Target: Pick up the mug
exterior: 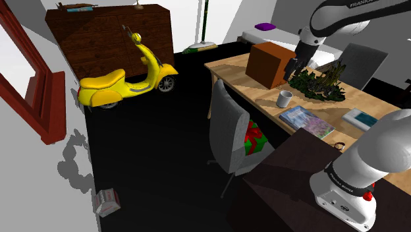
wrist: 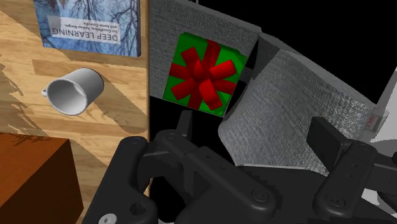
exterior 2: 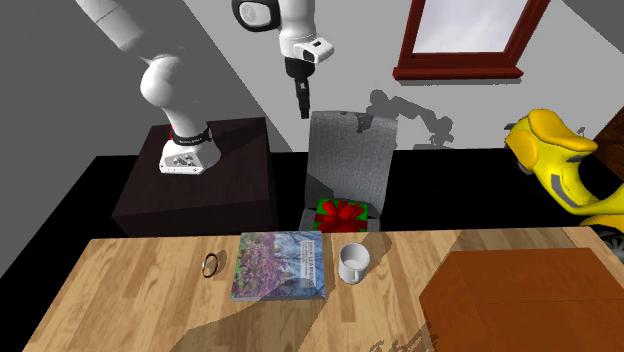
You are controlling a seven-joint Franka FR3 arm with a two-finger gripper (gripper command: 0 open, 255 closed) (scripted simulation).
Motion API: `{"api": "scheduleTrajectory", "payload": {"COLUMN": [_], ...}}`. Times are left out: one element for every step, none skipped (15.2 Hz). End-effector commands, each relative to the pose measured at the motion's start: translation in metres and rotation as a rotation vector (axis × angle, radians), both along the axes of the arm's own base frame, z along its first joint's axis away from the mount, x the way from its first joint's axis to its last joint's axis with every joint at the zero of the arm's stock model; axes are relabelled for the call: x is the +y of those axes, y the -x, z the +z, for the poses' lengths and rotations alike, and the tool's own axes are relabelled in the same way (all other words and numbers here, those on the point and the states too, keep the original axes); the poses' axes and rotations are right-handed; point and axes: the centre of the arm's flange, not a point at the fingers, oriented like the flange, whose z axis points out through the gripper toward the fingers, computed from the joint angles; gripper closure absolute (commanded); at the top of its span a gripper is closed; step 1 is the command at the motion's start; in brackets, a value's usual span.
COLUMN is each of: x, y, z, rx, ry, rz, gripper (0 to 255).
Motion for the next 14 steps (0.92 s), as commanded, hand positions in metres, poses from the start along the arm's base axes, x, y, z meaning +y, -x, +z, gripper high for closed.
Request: {"api": "scheduleTrajectory", "payload": {"x": [-0.015,-0.023,-0.031,-0.04,-0.048,-0.057,-0.065,-0.074,-0.082,-0.091,-0.099,-0.108,-0.117,-0.125], "y": [-0.005,-0.009,-0.013,-0.017,-0.021,-0.025,-0.028,-0.032,-0.036,-0.04,-0.043,-0.047,-0.05,-0.054], "z": [-0.02,-0.029,-0.038,-0.047,-0.056,-0.065,-0.074,-0.083,-0.092,-0.101,-0.109,-0.118,-0.127,-0.136], "rx": [0.002,0.004,0.005,0.007,0.008,0.01,0.011,0.013,0.014,0.016,0.017,0.019,0.02,0.022], "ry": [0.008,0.011,0.015,0.018,0.022,0.025,0.028,0.032,0.035,0.039,0.042,0.045,0.049,0.052], "rz": [-0.004,-0.006,-0.007,-0.009,-0.011,-0.013,-0.015,-0.017,-0.019,-0.021,-0.023,-0.025,-0.027,-0.029], "gripper": [0,0,0,0,0,0,0,0,0,0,0,0,0,0]}}
